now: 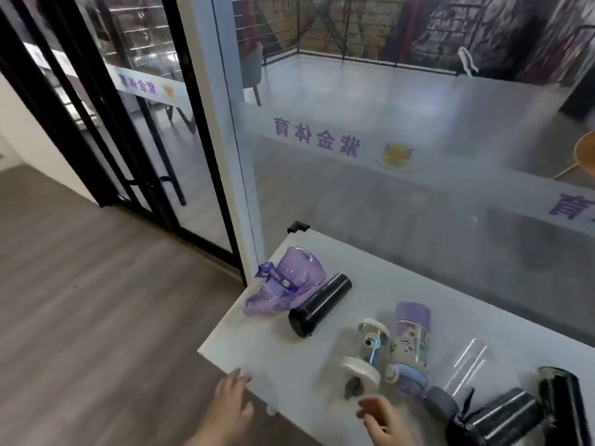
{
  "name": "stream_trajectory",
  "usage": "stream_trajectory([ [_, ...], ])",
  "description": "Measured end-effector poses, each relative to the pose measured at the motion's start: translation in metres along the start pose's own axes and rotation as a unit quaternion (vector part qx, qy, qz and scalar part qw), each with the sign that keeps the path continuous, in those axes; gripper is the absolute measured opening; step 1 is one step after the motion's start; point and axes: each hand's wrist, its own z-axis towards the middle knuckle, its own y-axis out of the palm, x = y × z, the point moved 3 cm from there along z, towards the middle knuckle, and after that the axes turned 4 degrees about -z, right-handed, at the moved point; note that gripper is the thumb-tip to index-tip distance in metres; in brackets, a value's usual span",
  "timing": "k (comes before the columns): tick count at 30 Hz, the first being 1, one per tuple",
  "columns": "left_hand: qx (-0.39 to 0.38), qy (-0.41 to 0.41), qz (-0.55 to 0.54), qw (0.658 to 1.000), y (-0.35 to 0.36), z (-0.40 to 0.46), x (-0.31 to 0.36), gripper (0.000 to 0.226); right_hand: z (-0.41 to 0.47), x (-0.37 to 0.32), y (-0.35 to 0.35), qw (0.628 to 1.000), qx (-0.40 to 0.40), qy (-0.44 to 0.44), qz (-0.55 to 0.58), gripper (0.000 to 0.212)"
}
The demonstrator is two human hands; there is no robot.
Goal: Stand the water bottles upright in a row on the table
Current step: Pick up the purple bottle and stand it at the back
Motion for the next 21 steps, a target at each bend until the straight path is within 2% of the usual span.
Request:
stream_trajectory([
  [2,-0.062,-0.037,-0.009,0.997,-0.008,0.013,-0.014,0.062,0.014,-0.005,0.010,0.999,-0.002,-0.029,-0.039,0.029],
  [4,-0.057,-0.038,-0.015,0.998,-0.017,0.028,-0.021,0.063,0.018,-0.026,0.018,0.997,0.000,-0.052,-0.058,0.033],
  [10,-0.012,-0.047,-0.167,0.985,-0.041,0.072,-0.009,0.078,0.041,-0.079,0.045,0.979,-0.045,-0.145,-0.133,0.036],
  [14,0.035,-0.036,-0.206,0.977,-0.053,0.099,0.002,0.080,0.066,-0.110,0.060,0.966,-0.089,-0.178,-0.164,0.030],
  [16,0.049,-0.028,-0.197,0.979,-0.055,0.110,0.003,0.072,0.080,-0.123,0.065,0.959,-0.091,-0.200,-0.180,0.029],
  [18,0.058,-0.019,-0.177,0.982,-0.059,0.118,0.004,0.051,0.096,-0.134,0.069,0.942,-0.094,-0.236,-0.218,0.036],
  [20,0.079,0.021,-0.158,0.984,-0.064,0.125,0.007,0.026,0.112,-0.146,0.074,0.924,-0.092,-0.273,-0.251,0.043],
  [21,0.088,0.047,-0.141,0.985,-0.066,0.129,0.009,0.024,0.121,-0.151,0.077,0.914,-0.087,-0.291,-0.268,0.047],
])
